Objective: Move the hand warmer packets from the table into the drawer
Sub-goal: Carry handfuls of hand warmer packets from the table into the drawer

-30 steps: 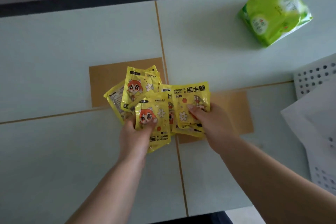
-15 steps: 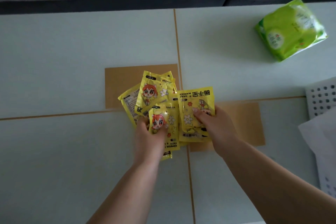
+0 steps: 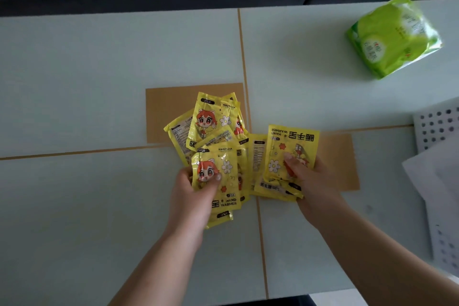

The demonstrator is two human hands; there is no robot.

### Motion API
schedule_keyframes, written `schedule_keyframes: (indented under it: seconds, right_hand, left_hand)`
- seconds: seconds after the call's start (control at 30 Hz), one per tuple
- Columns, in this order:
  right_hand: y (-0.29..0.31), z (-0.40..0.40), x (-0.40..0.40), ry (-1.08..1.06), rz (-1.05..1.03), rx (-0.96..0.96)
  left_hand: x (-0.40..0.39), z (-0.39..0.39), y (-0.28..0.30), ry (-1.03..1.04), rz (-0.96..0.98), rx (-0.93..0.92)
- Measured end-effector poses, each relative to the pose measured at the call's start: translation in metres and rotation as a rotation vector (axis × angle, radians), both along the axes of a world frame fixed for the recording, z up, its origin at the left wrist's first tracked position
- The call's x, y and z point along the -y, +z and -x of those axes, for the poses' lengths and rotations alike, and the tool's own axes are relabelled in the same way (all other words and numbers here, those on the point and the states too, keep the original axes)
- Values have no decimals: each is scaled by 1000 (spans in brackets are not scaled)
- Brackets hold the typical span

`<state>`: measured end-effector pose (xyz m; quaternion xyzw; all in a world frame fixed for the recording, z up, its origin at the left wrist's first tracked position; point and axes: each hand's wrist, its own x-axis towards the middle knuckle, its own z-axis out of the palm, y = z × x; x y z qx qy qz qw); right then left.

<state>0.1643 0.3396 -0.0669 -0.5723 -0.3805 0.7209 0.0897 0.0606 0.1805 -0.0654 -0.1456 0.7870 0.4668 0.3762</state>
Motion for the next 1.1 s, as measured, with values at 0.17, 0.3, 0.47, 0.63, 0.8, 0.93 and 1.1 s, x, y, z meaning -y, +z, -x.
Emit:
schedule_keyframes:
  seconds: [0.17, 0.3, 0.47, 0.63, 0.8, 0.93, 1.1]
  right_hand:
    - [18, -29, 2, -52, 69, -1]
    - [28, -52, 4, -93, 49, 23]
    - [26, -80, 13, -166, 15, 62]
    - [28, -125, 48, -394, -15, 50]
    - [47, -178, 99, -626, 6, 33]
    - [63, -222, 135, -761, -33, 75]
    - [80, -283, 186, -973, -67, 74]
  left_hand:
    - [-1, -1, 17, -48, -76, 76]
    - [-16, -1, 29, -140, -153, 96]
    - [-33, -4, 39, -332, -266, 110]
    - [-41, -26, 42, -557, -257, 156]
    - [-37, -67, 57, -794, -223, 242]
    - [-32, -116, 66, -970, -211, 302]
    - [-25, -182, 77, -1214, -172, 322]
